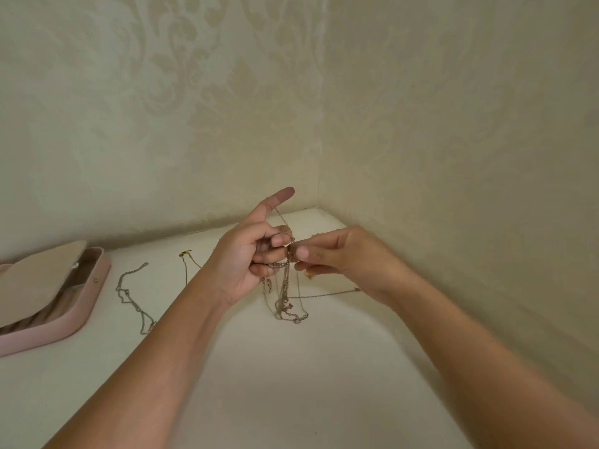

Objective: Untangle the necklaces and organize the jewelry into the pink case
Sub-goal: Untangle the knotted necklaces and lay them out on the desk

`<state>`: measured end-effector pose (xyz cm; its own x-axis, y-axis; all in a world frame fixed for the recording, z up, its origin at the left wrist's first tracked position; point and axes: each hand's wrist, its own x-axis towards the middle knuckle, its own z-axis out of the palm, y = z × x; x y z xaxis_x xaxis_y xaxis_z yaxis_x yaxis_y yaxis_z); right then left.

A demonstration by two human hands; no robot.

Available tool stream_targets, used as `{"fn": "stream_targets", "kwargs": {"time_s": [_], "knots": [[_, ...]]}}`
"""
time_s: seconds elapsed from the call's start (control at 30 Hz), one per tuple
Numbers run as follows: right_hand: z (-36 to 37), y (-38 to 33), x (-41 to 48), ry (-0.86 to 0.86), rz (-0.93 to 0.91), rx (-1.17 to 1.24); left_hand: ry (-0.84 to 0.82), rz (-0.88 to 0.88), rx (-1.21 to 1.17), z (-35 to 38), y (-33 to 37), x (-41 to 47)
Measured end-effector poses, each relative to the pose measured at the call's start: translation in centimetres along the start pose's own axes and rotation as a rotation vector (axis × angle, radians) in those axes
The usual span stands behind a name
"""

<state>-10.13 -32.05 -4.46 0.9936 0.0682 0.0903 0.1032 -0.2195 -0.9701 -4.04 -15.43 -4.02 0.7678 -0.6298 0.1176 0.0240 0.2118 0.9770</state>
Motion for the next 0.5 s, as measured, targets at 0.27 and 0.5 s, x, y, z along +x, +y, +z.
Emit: {"fn": "stream_targets", "kwargs": {"time_s": [0.27, 0.5], "knots": [[0.4, 0.2, 0.3, 0.103, -0.033, 0.041, -0.019, -0.010, 0.022, 0.4, -0.2, 0.0], [-0.8, -0.2, 0.2, 0.150, -0.066, -0.015, 0.031, 0.006, 0.163, 0.4, 0.0, -0.2]]}}
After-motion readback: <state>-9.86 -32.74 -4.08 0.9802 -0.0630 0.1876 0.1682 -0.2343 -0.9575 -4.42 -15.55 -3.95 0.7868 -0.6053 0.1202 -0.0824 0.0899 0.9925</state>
